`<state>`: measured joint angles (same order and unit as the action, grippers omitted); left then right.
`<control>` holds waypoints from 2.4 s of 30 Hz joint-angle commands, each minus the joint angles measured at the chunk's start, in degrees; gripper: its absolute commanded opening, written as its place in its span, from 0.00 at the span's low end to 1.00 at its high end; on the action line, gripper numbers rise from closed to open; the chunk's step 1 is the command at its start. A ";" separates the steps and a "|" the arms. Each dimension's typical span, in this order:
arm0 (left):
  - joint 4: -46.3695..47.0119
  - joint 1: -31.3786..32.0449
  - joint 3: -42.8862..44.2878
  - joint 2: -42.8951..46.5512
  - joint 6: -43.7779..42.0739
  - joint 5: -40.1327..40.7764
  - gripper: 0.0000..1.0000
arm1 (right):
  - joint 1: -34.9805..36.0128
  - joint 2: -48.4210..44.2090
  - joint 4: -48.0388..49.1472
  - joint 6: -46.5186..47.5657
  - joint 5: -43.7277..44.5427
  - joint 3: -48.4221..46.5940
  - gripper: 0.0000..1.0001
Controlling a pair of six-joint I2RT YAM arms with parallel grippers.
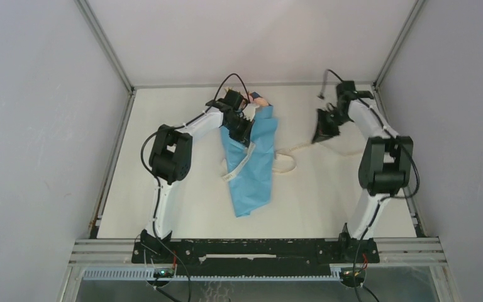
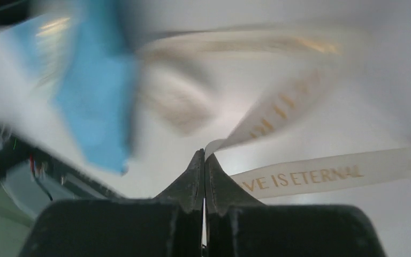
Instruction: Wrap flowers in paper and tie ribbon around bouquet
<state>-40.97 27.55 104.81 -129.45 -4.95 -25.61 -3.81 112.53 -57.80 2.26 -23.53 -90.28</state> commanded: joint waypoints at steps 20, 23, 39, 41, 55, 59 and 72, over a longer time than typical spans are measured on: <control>0.56 -2.14 3.39 1.25 -1.66 1.38 0.00 | 36.91 -15.77 58.83 -21.30 -32.22 18.38 0.00; 0.45 -2.40 2.70 1.83 -2.06 1.65 0.00 | 34.16 -12.51 61.84 -24.07 -26.67 18.49 0.00; -1.37 -3.09 2.44 5.76 -3.67 3.20 0.00 | 21.84 -1.40 79.85 -43.58 -12.07 18.82 0.00; -3.19 -3.12 2.50 9.03 -4.66 3.08 0.00 | 21.78 0.91 78.12 -43.87 -11.51 16.88 0.00; -38.74 3.32 31.30 20.93 -19.08 -5.28 0.00 | 26.73 13.27 64.11 -36.67 -13.12 -2.28 0.00; -38.91 6.19 49.95 21.92 -18.32 -0.96 0.00 | 27.46 15.47 63.75 -36.25 -14.33 -4.04 0.00; -28.11 5.74 62.23 26.06 -8.89 1.49 0.00 | 28.62 18.98 64.58 -36.16 -15.58 -5.96 0.00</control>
<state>-71.72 33.08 167.46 -103.02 -17.34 -22.24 24.16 131.50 5.39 -34.81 -38.06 -93.41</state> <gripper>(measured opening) 0.003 0.006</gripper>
